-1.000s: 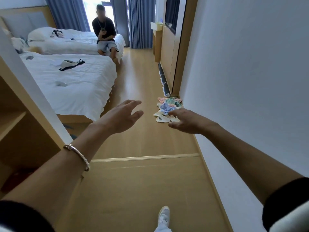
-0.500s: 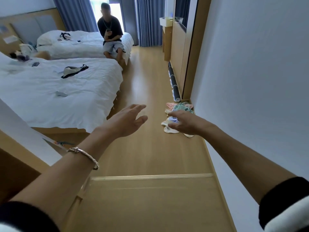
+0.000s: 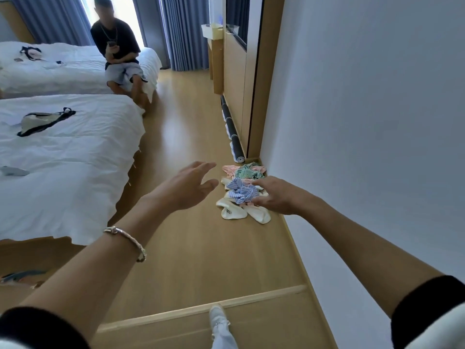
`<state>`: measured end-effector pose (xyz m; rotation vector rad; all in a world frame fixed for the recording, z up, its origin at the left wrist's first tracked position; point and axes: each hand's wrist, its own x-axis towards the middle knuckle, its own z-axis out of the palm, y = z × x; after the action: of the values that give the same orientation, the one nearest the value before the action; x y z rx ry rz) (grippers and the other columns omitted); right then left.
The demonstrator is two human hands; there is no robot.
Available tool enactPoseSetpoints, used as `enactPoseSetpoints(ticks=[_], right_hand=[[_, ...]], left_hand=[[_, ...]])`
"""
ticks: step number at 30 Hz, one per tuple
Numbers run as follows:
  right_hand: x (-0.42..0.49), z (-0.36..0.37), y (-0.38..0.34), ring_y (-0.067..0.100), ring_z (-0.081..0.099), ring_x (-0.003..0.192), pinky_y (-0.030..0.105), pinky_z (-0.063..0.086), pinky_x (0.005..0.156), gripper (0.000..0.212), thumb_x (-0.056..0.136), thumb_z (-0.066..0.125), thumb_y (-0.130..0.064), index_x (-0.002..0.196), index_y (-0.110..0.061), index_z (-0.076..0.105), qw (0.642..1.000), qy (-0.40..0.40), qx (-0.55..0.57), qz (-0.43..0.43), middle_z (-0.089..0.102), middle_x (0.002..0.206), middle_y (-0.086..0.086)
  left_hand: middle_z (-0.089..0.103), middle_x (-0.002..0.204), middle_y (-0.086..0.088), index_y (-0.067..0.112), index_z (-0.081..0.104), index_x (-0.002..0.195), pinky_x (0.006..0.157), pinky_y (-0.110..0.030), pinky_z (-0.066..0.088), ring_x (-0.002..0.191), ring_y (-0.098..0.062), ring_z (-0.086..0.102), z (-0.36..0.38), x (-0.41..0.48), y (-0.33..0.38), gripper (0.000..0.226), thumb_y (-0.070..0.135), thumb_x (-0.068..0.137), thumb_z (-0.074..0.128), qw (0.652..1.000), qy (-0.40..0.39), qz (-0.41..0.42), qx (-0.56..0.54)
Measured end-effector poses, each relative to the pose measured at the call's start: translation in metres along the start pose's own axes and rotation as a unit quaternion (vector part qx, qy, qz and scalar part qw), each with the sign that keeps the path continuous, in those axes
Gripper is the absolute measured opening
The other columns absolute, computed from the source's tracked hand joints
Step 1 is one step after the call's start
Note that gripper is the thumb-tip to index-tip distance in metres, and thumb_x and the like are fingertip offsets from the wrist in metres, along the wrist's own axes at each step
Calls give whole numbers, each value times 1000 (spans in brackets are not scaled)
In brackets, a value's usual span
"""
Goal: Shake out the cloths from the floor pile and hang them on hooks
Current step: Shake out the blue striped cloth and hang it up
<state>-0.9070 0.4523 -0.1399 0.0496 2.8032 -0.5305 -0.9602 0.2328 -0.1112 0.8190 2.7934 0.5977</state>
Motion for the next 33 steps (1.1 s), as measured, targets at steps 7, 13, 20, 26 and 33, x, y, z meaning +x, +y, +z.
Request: enactPoseSetpoints(ticks=[7,13,20,26,33], right_hand=[[99,-60,31,24,34,138,34,31,108,56,97,49,-33,149,-21,30,997,-8,-21,74,30,154,8],[162,-92,56,26,37,136,37,33,107,57,98,48,-35,150,-24,26,995,-2,-8,98,31,152,10],[241,-108,96,25,35,138,37,31,109,57,98,48,-36,149,-21,28,994,-26,10,109,29,154,10],[353,-125,138,23,33,139,34,31,108,56,97,49,-33,149,-20,31,996,-37,40,69,31,154,8],[521,-138,209,26,34,139,39,32,110,54,96,50,-38,145,-19,38,993,-102,42,30,32,154,8]], left_hand=[[36,147,-1,28,31,145,103,-33,35,128,-21,44,-16,157,-24,50,39,98,43,999,-33,17,-6],[39,146,-2,26,30,145,101,-32,35,126,-21,44,-22,241,-29,50,38,98,42,997,-63,52,4],[39,146,-1,30,29,145,103,-34,34,127,-22,44,-13,325,-47,50,40,98,41,995,-93,42,14],[39,146,0,30,29,145,103,-34,35,125,-22,47,-8,419,-70,50,41,98,40,995,-96,6,38],[39,145,0,29,27,146,104,-35,34,126,-23,45,18,566,-91,50,41,98,39,989,-129,-63,33]])
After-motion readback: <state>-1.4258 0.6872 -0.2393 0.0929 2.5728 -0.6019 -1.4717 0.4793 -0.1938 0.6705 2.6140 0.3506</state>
